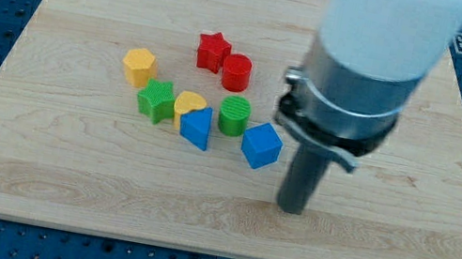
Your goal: Move the green circle slightly up
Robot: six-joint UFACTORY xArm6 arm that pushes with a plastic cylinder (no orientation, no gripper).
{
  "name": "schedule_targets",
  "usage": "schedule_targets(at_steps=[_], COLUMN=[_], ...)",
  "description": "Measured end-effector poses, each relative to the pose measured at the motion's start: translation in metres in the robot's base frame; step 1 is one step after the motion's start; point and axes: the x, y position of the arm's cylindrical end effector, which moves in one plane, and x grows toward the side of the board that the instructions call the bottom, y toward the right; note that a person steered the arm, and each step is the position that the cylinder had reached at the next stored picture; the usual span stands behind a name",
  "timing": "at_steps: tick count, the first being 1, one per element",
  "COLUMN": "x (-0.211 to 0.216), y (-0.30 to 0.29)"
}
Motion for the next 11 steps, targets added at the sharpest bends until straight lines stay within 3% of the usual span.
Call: schedule_targets(at_steps=[2,4,9,11], x=[-0.044,-0.073,-0.072,-0.092], y=[-0.07,-0.055,-0.062,-0.061])
